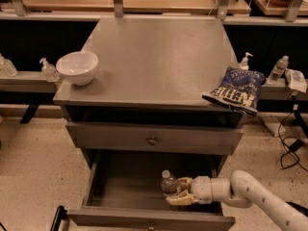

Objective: Place water bottle into middle drawer

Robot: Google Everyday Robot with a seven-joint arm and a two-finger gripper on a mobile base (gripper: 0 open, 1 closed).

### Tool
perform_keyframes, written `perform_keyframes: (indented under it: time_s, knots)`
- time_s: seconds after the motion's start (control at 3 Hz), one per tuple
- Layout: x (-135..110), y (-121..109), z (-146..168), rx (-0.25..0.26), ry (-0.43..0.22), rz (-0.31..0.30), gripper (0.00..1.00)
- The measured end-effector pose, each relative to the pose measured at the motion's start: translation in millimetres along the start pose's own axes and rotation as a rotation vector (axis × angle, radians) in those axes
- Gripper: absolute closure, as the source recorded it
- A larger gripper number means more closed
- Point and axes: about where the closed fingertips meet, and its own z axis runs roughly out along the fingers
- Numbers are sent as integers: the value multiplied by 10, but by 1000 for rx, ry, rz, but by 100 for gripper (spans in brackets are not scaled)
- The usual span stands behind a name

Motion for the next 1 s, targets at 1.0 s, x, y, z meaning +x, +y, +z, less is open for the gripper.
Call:
perform_keyframes:
  time_s: [1.0]
  knots:
    - [7,21,55,-10,1,3,0]
